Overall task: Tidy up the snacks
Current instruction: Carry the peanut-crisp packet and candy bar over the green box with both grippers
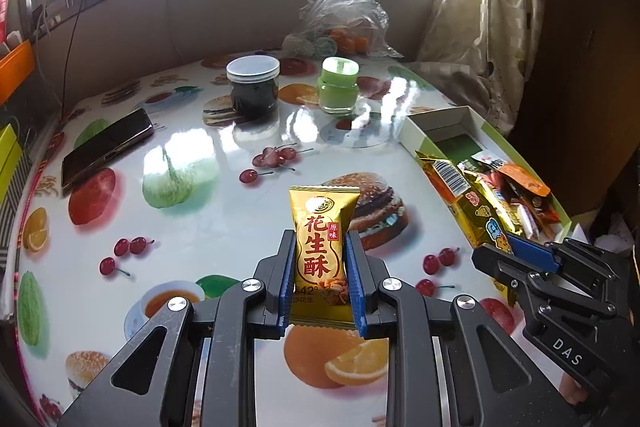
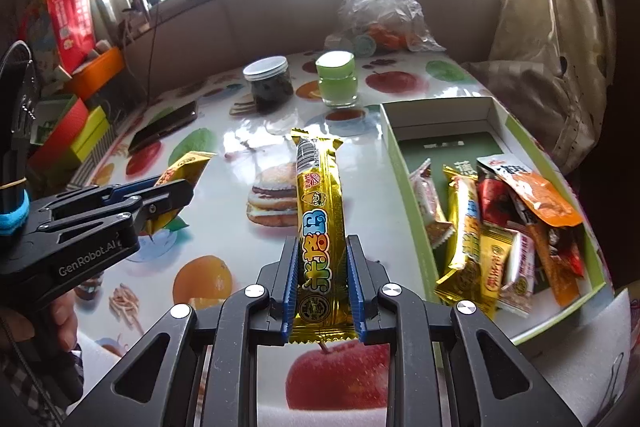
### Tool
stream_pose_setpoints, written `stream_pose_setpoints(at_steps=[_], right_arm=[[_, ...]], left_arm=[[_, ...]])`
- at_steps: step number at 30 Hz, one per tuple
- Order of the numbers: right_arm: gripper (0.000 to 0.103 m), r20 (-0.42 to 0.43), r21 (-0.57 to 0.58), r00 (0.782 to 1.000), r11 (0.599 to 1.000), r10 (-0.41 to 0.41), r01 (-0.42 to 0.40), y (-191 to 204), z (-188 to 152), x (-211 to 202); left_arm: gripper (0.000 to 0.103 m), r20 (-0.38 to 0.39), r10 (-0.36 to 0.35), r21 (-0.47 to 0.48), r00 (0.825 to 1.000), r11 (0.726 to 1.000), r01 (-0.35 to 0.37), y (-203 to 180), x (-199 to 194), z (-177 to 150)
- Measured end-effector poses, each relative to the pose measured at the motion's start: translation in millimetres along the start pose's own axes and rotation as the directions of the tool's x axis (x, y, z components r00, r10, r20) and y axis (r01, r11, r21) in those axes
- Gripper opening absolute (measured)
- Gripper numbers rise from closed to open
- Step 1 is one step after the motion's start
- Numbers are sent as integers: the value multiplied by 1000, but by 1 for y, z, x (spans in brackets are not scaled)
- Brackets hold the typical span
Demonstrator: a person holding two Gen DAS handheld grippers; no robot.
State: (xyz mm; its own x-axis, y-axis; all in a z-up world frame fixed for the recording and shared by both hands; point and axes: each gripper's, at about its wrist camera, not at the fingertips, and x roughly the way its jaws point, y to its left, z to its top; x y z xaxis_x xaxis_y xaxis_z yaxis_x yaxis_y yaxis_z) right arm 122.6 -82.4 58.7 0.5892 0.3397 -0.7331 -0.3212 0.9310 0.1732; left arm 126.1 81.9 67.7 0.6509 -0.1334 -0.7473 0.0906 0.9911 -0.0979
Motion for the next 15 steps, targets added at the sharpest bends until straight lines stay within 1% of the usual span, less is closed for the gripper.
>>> stream_pose_setpoints(at_steps=[15], right_arm=[[21, 60, 56, 998, 998, -27, 23, -37, -12, -41]], left_arm=[[25, 32, -33, 37, 999, 999, 32, -43, -13, 3]])
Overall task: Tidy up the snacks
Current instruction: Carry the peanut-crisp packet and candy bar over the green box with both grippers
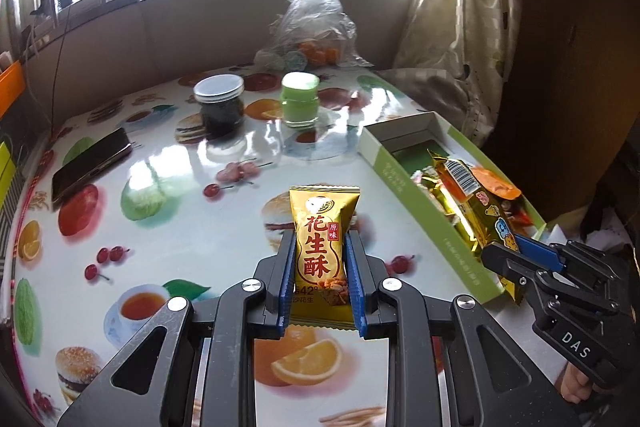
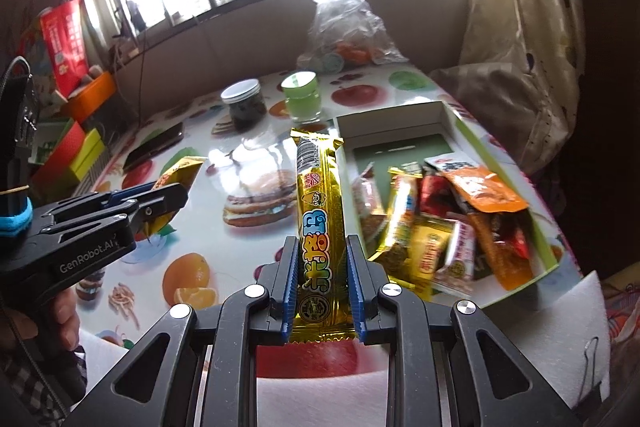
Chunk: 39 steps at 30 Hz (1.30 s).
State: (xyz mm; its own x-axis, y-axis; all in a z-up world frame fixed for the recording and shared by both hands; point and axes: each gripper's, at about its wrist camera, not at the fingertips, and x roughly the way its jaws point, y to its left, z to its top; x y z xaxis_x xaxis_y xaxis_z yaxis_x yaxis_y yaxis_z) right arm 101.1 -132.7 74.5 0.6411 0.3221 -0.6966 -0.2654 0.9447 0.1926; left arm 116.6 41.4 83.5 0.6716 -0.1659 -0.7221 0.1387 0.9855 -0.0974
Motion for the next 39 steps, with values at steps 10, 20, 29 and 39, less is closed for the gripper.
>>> stream_pose_setpoints(at_steps=[10, 20, 29, 39], right_arm=[[21, 19, 49, 999, 998, -37, 36, -32, -6, -15], [21, 22, 79, 997, 995, -67, 65, -57, -8, -22], [21, 16, 94, 996, 992, -86, 84, -73, -4, -19], [21, -2, 103, 995, 990, -101, 101, -85, -2, -11]], left_arm=[[25, -4, -27, 40, 1000, 999, 27, -32, 5, 7], [25, -9, -49, 63, 999, 997, 50, -58, 14, 15], [25, -27, -84, 64, 996, 994, 86, -75, 32, 24], [25, -64, -91, 69, 994, 993, 95, -85, 55, 32]])
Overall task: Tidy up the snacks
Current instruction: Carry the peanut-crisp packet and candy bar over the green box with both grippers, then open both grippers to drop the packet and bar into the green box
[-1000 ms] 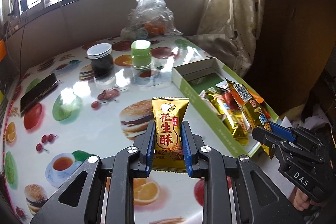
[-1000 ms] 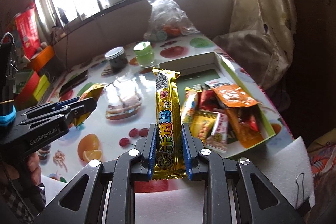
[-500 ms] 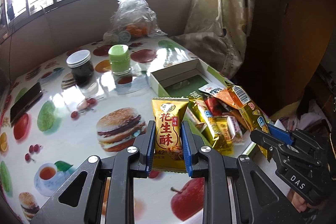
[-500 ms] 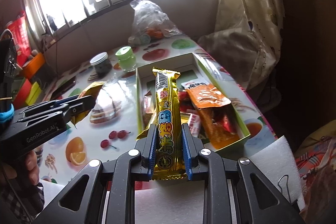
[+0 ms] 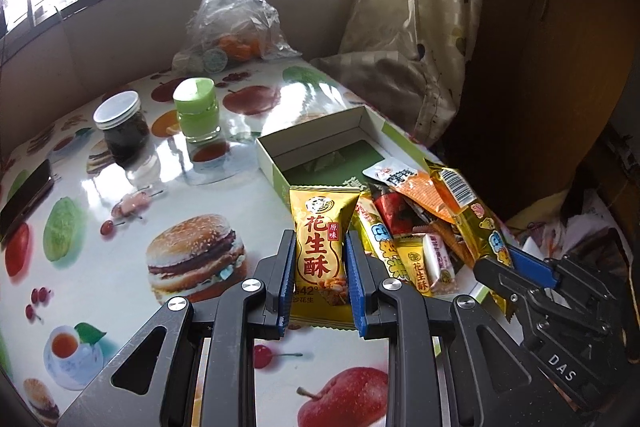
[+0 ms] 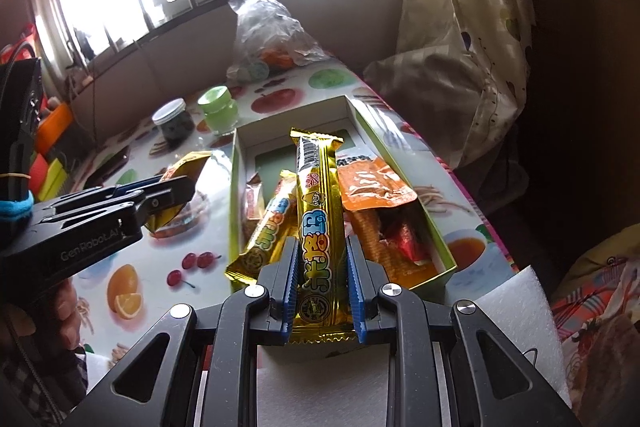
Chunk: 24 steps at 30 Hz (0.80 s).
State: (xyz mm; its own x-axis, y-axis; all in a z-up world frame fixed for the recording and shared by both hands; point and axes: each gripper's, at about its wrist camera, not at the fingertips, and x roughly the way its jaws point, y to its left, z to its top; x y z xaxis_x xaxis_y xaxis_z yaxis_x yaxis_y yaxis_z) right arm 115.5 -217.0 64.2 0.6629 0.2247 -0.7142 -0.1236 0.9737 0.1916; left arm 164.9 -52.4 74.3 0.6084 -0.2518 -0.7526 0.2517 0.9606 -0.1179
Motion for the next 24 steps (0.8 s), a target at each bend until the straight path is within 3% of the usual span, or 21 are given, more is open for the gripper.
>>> stream_pose_setpoints(at_steps=[24], right_arm=[[22, -43, -1, 998, 999, -36, 36, -16, 1, 35]], left_arm=[[25, -67, -10, 1, 998, 1000, 10, -19, 48, 9]])
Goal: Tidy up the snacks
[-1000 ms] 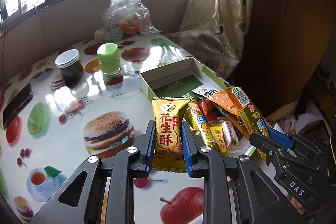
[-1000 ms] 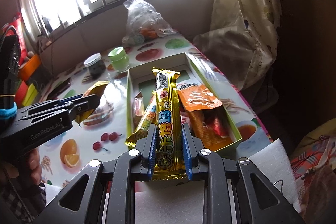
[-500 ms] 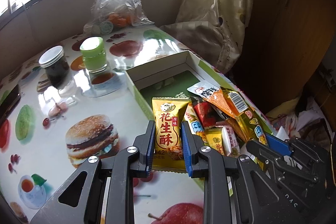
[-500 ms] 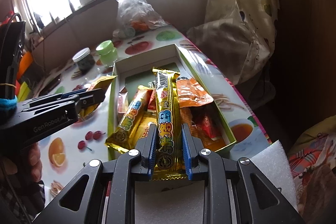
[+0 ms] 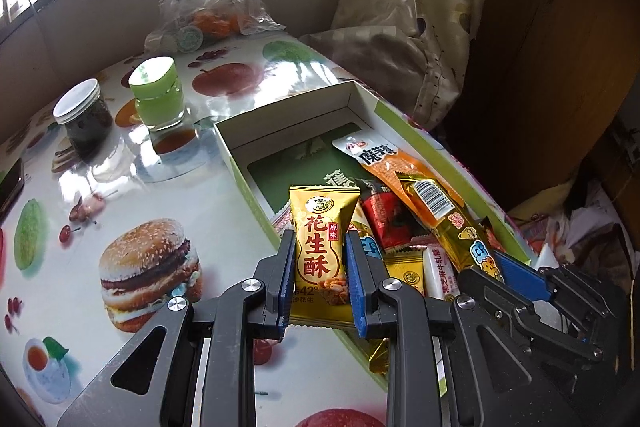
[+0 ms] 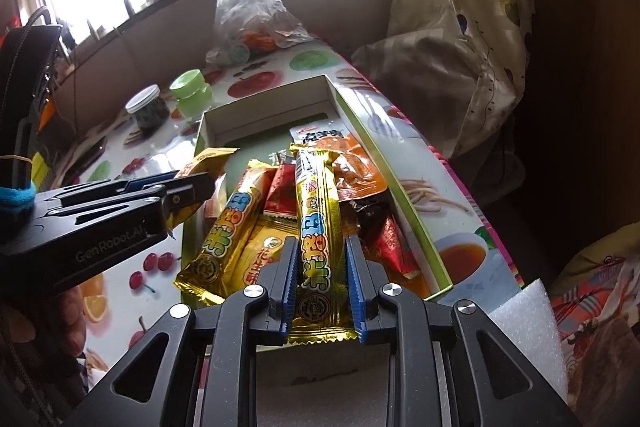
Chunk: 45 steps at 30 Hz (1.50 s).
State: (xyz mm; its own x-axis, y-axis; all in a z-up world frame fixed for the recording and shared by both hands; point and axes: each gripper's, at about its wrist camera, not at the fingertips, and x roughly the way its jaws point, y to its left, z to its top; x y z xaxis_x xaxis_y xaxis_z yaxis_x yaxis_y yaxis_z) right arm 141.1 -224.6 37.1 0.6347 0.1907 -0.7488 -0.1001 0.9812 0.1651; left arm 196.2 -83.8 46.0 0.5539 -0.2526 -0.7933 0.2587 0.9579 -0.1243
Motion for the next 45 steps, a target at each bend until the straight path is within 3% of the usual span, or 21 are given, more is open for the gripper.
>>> stream_pose_setpoints(at_steps=[11, 18, 27, 30, 45], right_arm=[[22, 3, 23, 1000, 1000, 1, -1, -6, 0, 5], [27, 6, 27, 1000, 1000, 0, 0, -7, -1, 4], [36, 23, 35, 1000, 999, 3, -4, -7, -3, -3], [38, 34, 36, 999, 999, -3, 2, -7, -4, -7], [43, 82, 28, 997, 1000, -14, 11, -2, -15, -34]], left_arm=[[26, -5, 3, 14, 1000, 1000, -3, -5, 5, 1], [37, -9, -20, 18, 1000, 1000, 20, -8, 6, 0], [40, 1, -8, 14, 1000, 1000, 8, -10, -2, -3], [49, 9, 2, 11, 1000, 1000, -2, -11, -8, -6], [49, 76, 72, -47, 994, 997, -69, -7, -53, -37]])
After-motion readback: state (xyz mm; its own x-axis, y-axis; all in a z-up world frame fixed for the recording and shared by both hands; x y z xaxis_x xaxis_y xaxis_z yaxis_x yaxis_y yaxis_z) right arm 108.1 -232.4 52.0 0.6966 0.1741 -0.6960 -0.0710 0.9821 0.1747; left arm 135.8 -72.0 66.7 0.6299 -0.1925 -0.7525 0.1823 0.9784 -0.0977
